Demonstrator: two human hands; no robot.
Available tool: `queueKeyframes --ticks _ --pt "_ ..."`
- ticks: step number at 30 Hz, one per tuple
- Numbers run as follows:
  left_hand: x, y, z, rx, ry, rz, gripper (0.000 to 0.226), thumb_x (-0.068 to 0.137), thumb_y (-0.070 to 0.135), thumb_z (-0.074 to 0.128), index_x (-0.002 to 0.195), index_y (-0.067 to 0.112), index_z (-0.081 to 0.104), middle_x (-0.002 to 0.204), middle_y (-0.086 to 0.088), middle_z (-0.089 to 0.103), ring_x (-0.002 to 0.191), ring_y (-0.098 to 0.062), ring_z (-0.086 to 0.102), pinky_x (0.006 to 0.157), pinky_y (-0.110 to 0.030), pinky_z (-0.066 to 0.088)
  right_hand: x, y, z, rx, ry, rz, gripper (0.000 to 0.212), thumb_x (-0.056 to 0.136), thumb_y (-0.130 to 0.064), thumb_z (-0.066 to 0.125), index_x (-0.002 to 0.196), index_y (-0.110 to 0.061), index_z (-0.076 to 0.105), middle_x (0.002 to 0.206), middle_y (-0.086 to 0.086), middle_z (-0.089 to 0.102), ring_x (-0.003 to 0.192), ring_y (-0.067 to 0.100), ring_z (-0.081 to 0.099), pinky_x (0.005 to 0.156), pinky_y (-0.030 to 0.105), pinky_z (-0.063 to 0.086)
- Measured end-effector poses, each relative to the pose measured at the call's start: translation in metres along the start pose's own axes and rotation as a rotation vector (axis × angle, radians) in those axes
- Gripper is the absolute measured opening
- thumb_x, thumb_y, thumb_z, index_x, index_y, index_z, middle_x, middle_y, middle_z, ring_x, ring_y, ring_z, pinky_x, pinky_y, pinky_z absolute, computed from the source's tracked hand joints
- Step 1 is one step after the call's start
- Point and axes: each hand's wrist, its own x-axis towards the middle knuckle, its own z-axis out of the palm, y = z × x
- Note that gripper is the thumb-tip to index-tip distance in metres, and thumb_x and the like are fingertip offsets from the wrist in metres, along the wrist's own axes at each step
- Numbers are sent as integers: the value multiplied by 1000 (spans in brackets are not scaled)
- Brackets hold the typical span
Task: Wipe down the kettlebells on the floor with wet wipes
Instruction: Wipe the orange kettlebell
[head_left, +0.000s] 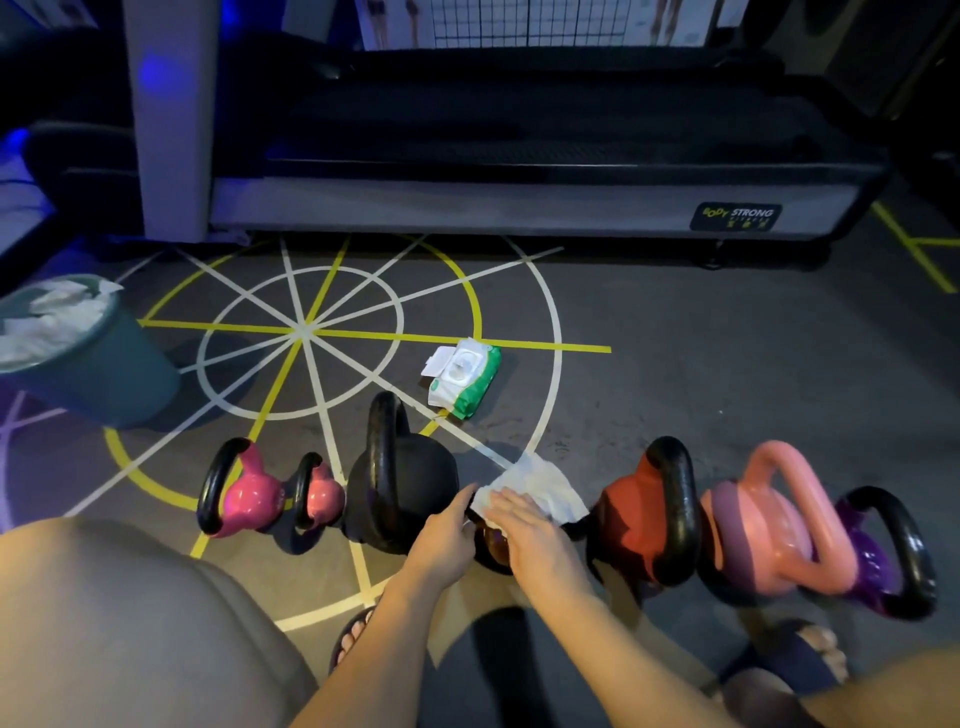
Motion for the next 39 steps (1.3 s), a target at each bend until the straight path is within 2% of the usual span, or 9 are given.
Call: queueKeyframes --ticks 3,8,14,21,23,26,33,36,39 --pt "-3 3 -3 5 9 13 51 107 18 42 155 30 33 133 1 61 100 -6 55 85 -21 40 -3 11 -24 59 92 155 38 89 -1 59 120 -19 72 128 1 66 123 15 58 108 2 20" --pt "-7 4 -1 -11 13 -8 52 107 20 43 156 29 30 121 9 59 90 -1 56 81 -19 41 -21 36 -58 -111 205 238 44 79 -3 75 115 -28 74 109 -3 74 101 16 69 85 26 52" --pt "-9 5 0 19 100 43 49 105 18 47 153 20 39 149 -3 52 137 -19 49 110 -29 39 0 -9 -4 -39 130 -99 37 64 2 72 95 -17 79 107 -1 75 110 14 64 109 23 37" --pt "-5 8 -7 -25 181 93 50 104 12 45 149 32 44 143 5 56 130 -12 52 109 -30 43 23 -27 -57 774 230 532 28 93 -9 64 98 -34 74 94 -15 72 89 0 66 81 24 56" --pt "-5 7 -3 -19 156 134 52 103 12 46 148 38 45 141 7 56 132 -11 50 112 -30 41 26 -13 -67 605 273 489 32 93 -6 61 98 -35 74 96 -15 70 91 2 64 84 25 54" --pt "-7 7 1 -3 164 204 53 102 11 49 142 46 48 129 10 59 123 -8 51 103 -21 37 13 9 -61 196 79 332 36 92 0 54 110 -23 75 106 -13 59 98 6 57 93 17 43" --pt "-6 6 2 40 170 257 54 98 8 51 143 39 52 140 11 57 132 -6 48 116 -28 34 3 25 -47 3 -109 167 44 100 -26 51 144 -25 52 147 -11 51 134 11 47 114 31 38" --pt "-8 -1 0 43 153 221 52 99 7 51 146 30 51 144 9 55 133 -6 49 112 -19 33 6 17 -43 -124 -139 154 48 103 -29 43 151 -21 41 154 -5 43 141 17 41 115 32 35" --pt "-10 -5 -4 -34 148 185 50 99 6 51 145 27 51 139 6 61 125 -5 56 105 -18 40 12 -20 -24 -191 -179 -22 57 101 -14 40 156 -12 24 164 2 21 152 18 18 124 32 7"
